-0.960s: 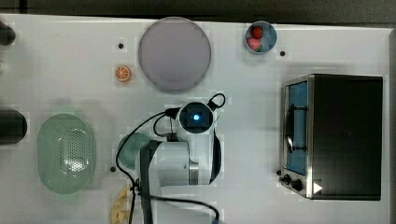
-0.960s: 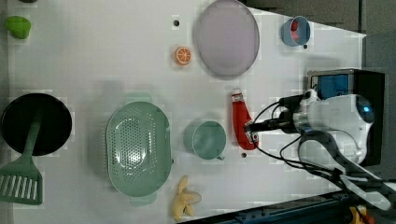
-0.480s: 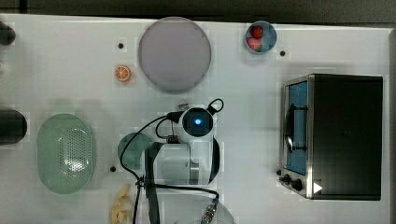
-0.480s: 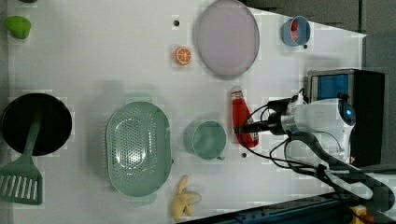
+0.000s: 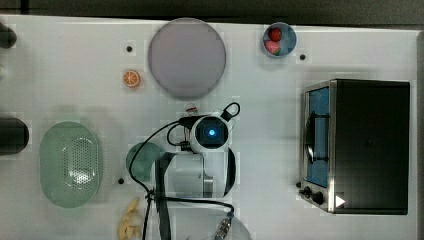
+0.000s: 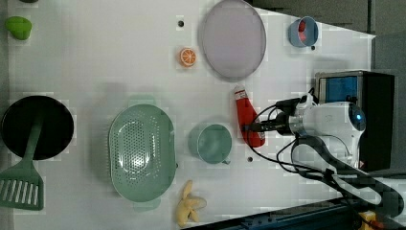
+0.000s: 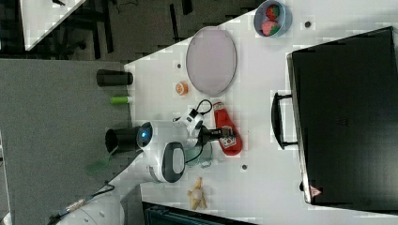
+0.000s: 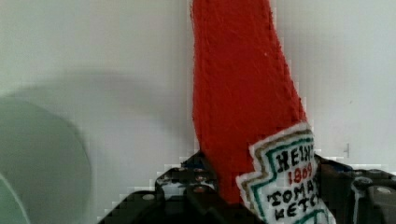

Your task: Pick Ketchup from the table and place it in strainer.

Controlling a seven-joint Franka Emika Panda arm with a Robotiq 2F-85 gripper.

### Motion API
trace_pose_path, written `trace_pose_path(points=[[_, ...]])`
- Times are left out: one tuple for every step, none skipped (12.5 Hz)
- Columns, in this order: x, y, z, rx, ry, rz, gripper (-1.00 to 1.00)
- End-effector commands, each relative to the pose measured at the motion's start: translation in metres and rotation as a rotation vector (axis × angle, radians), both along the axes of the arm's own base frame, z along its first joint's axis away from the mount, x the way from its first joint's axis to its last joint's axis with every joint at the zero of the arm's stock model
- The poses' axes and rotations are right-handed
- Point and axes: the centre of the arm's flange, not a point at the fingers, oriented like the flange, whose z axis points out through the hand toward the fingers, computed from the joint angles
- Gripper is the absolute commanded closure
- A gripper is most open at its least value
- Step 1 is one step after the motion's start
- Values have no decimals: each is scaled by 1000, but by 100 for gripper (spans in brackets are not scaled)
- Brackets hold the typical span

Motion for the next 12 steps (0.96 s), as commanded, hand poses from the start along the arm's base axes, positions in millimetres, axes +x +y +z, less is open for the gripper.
trace_pose_path(points=[[15, -7, 52, -9, -70, 19, -24], [15, -8, 73, -15, -69, 21, -24], [13, -7, 96, -21, -61, 25, -24], [11, -6, 121, -29, -56, 31, -24], [8, -4, 147, -36, -59, 36, -24], [4, 0, 171, -44, -68, 42, -24], [-1, 6, 194, -51, -75, 52, -24], [-6, 16, 216, -59, -87, 56, -24], [-10, 28, 234, -68, -101, 54, -24], [-15, 43, 249, -77, -114, 56, -24], [-19, 61, 260, -83, -124, 60, -24], [-23, 81, 266, -89, -132, 58, -24]])
